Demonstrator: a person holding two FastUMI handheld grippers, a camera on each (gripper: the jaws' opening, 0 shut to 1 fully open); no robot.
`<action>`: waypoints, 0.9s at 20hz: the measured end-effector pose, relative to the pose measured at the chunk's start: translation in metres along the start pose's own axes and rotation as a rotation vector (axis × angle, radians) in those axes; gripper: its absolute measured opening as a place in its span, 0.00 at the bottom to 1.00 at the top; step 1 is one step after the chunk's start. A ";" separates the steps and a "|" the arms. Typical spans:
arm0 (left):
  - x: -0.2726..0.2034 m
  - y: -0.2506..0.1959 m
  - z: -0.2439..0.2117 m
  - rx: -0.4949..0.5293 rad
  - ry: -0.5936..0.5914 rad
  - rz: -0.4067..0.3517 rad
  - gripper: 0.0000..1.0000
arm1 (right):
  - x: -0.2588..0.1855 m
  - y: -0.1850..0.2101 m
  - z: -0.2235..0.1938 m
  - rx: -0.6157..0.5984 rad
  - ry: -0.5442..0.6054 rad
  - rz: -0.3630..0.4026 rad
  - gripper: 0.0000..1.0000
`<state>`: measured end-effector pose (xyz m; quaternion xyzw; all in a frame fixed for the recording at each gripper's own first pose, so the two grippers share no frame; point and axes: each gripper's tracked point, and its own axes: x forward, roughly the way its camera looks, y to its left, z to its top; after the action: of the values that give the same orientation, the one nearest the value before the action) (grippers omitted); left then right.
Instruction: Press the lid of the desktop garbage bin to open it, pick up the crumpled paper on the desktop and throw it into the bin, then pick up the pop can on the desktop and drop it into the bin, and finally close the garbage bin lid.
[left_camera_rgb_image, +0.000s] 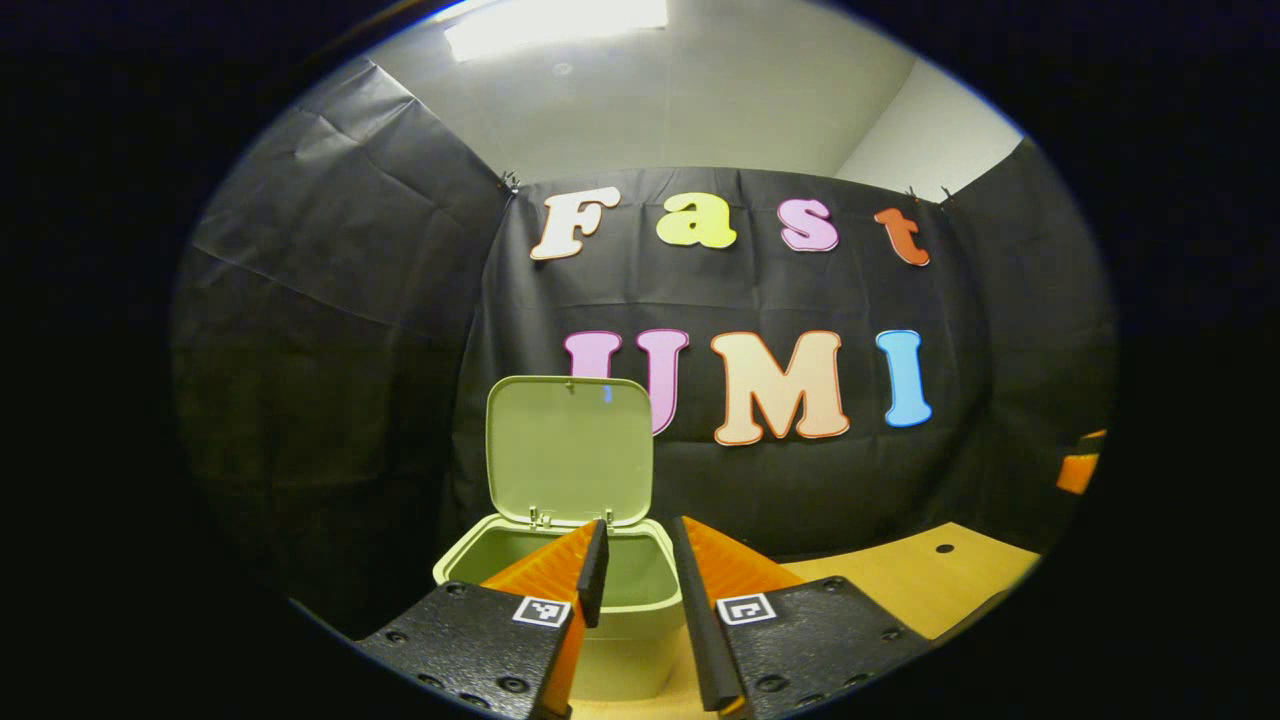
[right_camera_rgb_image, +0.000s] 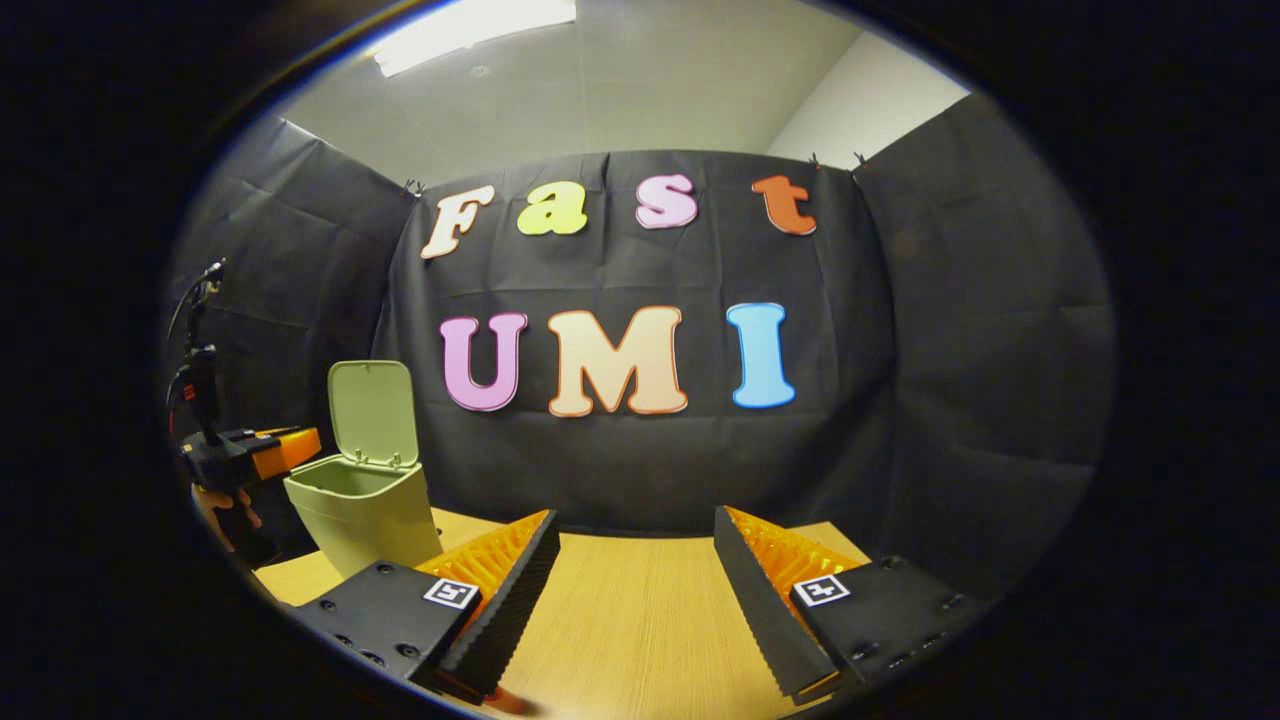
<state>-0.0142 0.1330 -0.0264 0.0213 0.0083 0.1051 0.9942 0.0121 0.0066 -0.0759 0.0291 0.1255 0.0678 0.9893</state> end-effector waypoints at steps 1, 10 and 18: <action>-0.003 -0.003 0.003 0.001 -0.002 -0.008 0.44 | 0.005 -0.002 -0.023 0.002 0.074 0.015 0.98; -0.026 -0.012 0.033 0.019 -0.041 -0.013 0.74 | 0.009 -0.030 -0.212 -0.035 0.512 0.024 0.99; -0.032 -0.003 0.025 0.074 -0.012 -0.002 0.80 | -0.023 -0.033 -0.313 -0.078 0.791 0.032 0.99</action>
<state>-0.0442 0.1226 -0.0016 0.0589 0.0060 0.1038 0.9928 -0.0849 -0.0170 -0.3753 -0.0349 0.4936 0.0938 0.8639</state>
